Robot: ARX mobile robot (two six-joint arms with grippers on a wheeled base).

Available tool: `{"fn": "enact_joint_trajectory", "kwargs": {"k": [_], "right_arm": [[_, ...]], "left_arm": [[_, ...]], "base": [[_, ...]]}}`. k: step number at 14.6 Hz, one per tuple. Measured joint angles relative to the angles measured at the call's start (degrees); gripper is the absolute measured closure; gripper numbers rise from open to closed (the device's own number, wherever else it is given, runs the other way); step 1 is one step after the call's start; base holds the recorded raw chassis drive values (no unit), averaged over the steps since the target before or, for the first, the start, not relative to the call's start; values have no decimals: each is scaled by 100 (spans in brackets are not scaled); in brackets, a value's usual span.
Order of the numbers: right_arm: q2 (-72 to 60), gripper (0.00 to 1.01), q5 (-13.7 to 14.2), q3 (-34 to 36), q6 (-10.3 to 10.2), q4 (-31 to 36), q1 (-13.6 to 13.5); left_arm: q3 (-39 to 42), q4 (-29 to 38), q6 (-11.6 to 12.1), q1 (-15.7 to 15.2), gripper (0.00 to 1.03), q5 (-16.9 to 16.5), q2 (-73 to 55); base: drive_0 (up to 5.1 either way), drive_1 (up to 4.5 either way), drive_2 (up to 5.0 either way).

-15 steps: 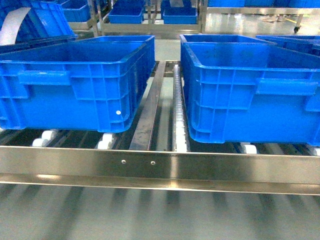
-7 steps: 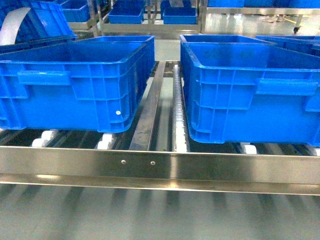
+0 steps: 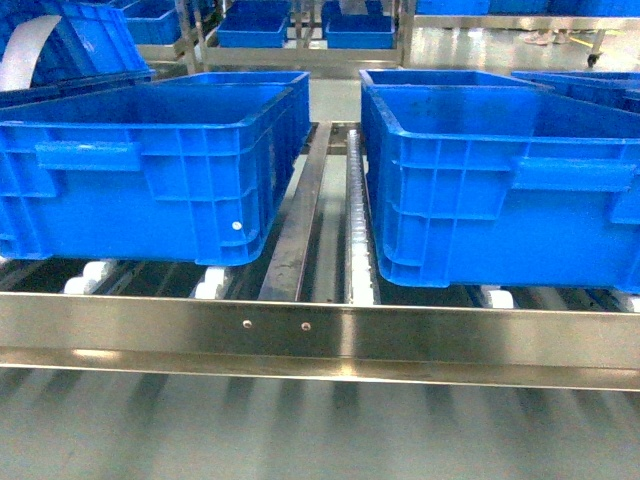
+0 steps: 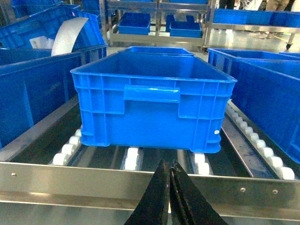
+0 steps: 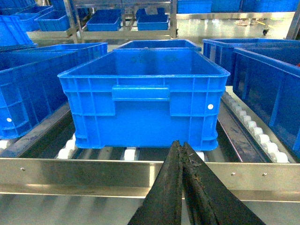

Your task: Sort blue parts and orange caps into right shelf containers

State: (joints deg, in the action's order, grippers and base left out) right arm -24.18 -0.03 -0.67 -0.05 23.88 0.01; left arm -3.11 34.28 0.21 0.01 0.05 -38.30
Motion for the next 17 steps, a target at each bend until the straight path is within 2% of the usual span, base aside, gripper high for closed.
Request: {"fn": "enact_joint_trajectory", "kwargs": {"k": [1, 10, 11, 12, 17], "right_arm": [[168, 99, 0, 0, 0, -173, 0], [1436, 99, 2, 0, -2, -1410, 0], [1882, 99, 2, -4, -2, -2127, 2], [2380, 99, 4, -4, -4, -2402, 0], [2393, 99, 7, -4, -9, -2417, 0]], "left_arm": [[166, 348, 0, 0, 101, 2, 28], [225, -1655, 0, 0, 101, -2, 2048], [225, -1779, 0, 0, 101, -7, 2201], [225, -1923, -2, 0, 101, 4, 2332], [225, -2494, -2, 0, 101, -7, 2883]], "base": [[0, 0, 0], [0, 0, 0], [0, 0, 0], [0, 0, 0], [0, 0, 0]]}}
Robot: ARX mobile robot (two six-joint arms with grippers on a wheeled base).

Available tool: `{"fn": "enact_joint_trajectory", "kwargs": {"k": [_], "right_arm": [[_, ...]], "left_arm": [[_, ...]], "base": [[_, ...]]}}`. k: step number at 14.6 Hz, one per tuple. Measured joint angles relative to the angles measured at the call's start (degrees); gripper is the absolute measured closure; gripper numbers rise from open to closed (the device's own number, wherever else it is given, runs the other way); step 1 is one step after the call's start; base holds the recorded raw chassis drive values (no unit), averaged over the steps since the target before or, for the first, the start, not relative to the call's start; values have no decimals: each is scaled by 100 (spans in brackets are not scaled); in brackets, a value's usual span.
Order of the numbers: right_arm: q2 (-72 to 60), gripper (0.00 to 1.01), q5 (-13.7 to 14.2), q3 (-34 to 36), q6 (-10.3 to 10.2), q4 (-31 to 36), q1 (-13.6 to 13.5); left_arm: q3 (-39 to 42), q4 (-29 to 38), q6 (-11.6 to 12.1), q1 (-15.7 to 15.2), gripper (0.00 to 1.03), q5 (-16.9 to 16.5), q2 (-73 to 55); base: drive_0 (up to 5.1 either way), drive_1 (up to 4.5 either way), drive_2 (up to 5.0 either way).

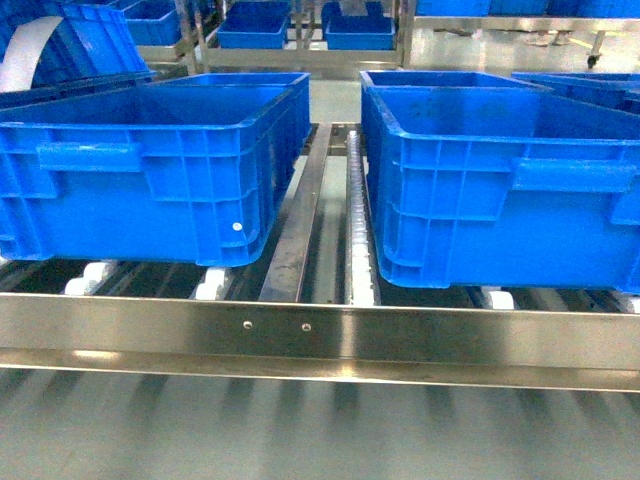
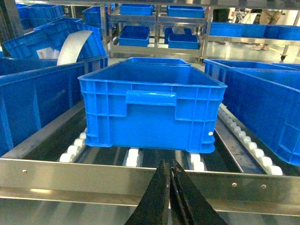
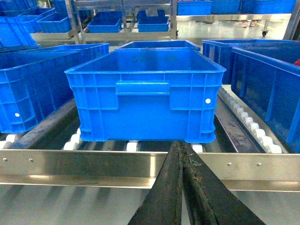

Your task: Sort blue parts and orange caps into right shelf containers

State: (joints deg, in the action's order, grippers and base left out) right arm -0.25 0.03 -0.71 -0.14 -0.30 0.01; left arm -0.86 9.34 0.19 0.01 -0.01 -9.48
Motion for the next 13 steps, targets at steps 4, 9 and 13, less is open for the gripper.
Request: {"fn": "enact_joint_trajectory", "kwargs": {"k": [4, 9, 13], "right_arm": [[0, 99, 2, 0, -2, 7, 0], [0, 99, 0, 0, -2, 2, 0], [0, 69, 2, 0, 0, 2, 0]], "left_arm": [[-4, -960, -2, 0, 101, 2, 890], [-2, -964, -2, 0, 101, 4, 890], [-2, -964, -4, 0, 66, 4, 890]], "base": [[0, 0, 0], [0, 0, 0], [0, 0, 0]]}}
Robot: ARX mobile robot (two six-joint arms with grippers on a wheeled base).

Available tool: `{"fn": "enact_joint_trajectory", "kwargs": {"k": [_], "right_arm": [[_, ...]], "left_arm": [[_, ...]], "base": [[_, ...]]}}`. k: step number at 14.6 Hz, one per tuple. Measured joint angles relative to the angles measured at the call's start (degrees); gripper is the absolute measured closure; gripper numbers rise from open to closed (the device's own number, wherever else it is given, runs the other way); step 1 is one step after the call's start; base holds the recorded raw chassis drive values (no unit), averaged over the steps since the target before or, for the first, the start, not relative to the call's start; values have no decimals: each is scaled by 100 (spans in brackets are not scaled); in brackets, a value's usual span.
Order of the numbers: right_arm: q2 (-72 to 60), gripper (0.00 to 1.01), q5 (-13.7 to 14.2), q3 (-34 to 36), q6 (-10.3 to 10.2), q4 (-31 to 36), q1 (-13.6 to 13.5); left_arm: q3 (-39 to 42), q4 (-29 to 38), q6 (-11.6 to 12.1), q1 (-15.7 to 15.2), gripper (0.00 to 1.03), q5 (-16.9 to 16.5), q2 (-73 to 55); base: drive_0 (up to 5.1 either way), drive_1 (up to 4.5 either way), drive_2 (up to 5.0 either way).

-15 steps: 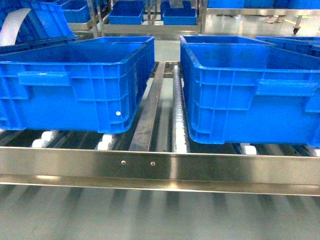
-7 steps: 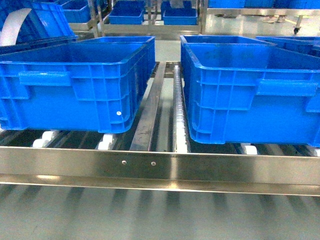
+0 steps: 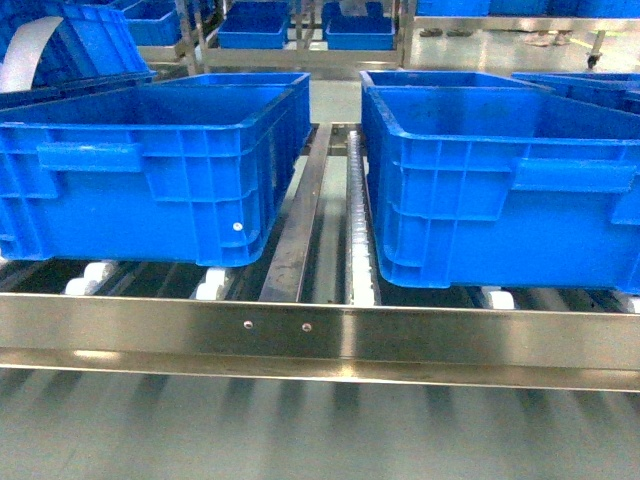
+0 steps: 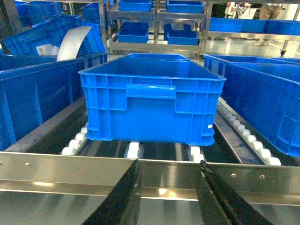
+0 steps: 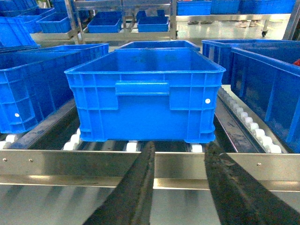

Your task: Sort blue parts and orange caps into right shelf containers

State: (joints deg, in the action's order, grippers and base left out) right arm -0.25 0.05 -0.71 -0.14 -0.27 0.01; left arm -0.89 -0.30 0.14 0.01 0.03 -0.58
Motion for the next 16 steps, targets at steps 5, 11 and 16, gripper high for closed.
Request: {"fn": "enact_joint_trajectory", "kwargs": {"k": [5, 11, 16], "right_arm": [[0, 11, -2, 0, 0, 0, 0], [-2, 3, -2, 0, -2, 0, 0], [-2, 3, -2, 0, -2, 0, 0]], "left_arm": [[0, 0, -2, 0, 11, 0, 0], [0, 0, 0, 0, 5, 0, 0], [0, 0, 0, 0, 5, 0, 0]], "base": [[0, 0, 0], [0, 0, 0], [0, 0, 0]]}}
